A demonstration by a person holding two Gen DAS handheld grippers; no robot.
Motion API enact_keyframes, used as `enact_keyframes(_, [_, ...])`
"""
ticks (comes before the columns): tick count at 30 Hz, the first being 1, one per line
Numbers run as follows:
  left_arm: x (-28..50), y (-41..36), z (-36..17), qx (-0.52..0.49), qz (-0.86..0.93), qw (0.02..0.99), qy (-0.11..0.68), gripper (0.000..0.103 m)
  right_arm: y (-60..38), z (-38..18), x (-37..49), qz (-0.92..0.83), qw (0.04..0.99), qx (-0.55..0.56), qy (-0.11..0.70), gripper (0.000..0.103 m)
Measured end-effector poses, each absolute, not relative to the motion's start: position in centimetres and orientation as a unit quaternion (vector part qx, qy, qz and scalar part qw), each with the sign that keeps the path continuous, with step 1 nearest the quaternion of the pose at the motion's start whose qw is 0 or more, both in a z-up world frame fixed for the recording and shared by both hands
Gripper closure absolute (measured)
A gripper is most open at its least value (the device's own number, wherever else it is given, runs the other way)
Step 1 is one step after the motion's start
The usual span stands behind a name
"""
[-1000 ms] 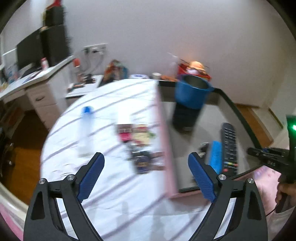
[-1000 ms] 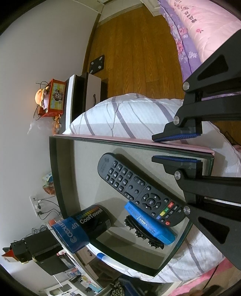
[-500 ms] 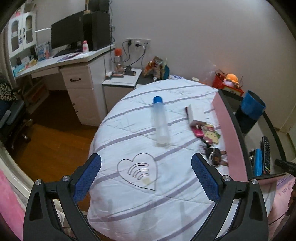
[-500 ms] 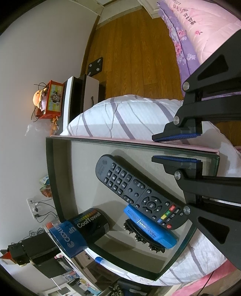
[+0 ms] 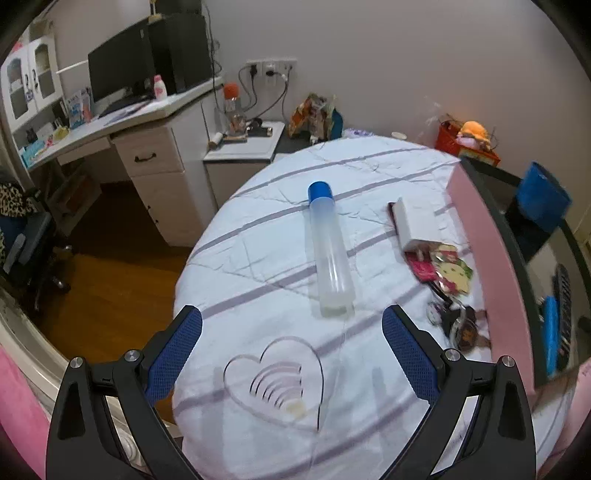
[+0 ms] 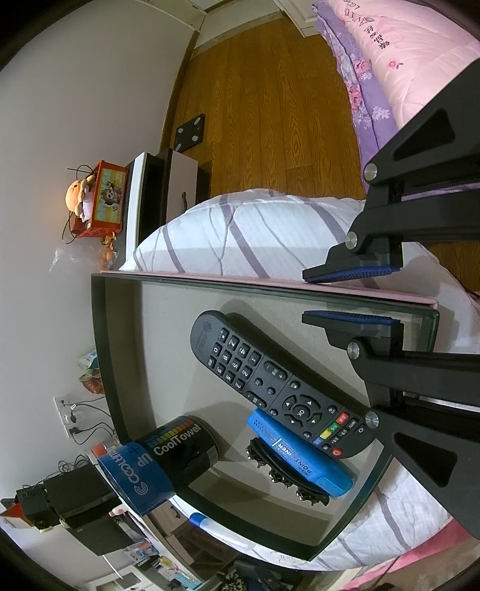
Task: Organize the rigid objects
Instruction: 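Move the left gripper back over the bed to the white bottle, then grasp the white plastic bottle with the left gripper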
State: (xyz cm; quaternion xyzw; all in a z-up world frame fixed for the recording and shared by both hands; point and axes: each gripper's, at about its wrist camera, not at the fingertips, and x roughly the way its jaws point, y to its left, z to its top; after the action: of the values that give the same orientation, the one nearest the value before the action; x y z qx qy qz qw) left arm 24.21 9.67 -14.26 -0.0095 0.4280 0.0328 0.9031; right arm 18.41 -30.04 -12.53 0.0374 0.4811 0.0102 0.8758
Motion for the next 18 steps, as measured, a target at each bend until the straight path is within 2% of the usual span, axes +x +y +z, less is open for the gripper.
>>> enact_keyframes(11, [28.7,8.8,-17.4,-0.007,0.037,0.884,0.466,0.004,-30.2,-12.6,18.5,0.013,0.876,0.039,0.48,0.086])
enact_keyframes(12, [29.0,8.7,-17.8,-0.003,0.037,0.881,0.472,0.008,-30.1,-12.6,18.5,0.013,0.876,0.039,0.48,0.086])
enact_keyframes(13, [29.1,8.7,-18.0,-0.003,0.034,0.879,0.476,0.018,-30.1,-12.6,18.5,0.012,0.876,0.038,0.48,0.086])
enact_keyframes(14, [29.2,8.8,-18.2,-0.01,0.025,0.878,0.477,0.021,-30.1,-12.6,18.5,0.012,0.876,0.038,0.48,0.086])
enact_keyframes(16, [28.9,8.8,-17.8,-0.011,0.003,0.883,0.469,0.043,-30.1,-12.6,18.5,0.012,0.877,0.038,0.48,0.086])
enact_keyframes(17, [28.8,8.8,-17.7,-0.01,-0.004,0.884,0.468,0.047,-30.1,-12.6,18.5,0.013,0.877,0.038,0.48,0.086])
enact_keyframes(18, [28.6,8.8,-17.6,-0.011,-0.009,0.884,0.468,0.06,-30.1,-12.6,18.4,0.012,0.877,0.038,0.48,0.086])
